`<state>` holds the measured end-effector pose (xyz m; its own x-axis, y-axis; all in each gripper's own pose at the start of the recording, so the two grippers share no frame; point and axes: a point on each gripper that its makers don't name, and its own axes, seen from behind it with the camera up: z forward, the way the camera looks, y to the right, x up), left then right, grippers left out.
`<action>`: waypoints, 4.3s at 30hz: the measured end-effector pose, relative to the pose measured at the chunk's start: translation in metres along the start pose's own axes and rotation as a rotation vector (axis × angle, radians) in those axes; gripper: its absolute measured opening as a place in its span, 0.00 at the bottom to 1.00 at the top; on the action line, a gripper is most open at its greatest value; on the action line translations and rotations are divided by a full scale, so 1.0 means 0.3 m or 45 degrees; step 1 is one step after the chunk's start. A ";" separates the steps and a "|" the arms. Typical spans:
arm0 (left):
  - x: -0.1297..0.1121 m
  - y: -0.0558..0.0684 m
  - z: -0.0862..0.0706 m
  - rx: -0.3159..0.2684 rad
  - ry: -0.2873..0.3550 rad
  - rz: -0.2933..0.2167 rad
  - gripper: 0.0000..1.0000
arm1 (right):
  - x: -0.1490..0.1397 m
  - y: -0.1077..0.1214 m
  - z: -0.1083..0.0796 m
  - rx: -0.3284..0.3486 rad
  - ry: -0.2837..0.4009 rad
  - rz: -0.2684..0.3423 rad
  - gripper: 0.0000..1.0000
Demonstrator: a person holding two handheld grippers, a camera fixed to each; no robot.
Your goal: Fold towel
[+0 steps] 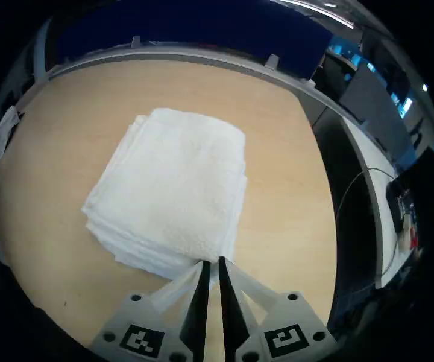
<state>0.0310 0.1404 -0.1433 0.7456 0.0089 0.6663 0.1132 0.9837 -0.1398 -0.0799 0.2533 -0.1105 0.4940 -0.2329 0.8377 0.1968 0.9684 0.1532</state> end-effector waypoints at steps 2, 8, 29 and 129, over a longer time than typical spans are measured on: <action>0.001 -0.001 -0.003 -0.002 0.002 0.000 0.93 | -0.004 0.009 -0.008 -0.020 0.001 -0.006 0.23; 0.000 -0.007 -0.008 -0.006 0.004 0.001 0.93 | -0.015 0.026 -0.032 -0.060 0.011 0.006 0.47; 0.044 -0.036 -0.008 -0.044 0.056 -0.007 0.93 | 0.171 -0.015 -0.159 -0.141 0.302 0.159 1.00; 0.277 -0.520 0.292 0.236 0.930 0.088 0.93 | 0.844 -0.847 -0.383 0.070 0.993 0.295 1.00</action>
<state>0.0178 0.0035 -0.0021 0.9999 0.0140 -0.0034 -0.0139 0.9999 0.0048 0.0927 -0.0620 0.0024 0.9687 -0.0016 0.2481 -0.0147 0.9979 0.0638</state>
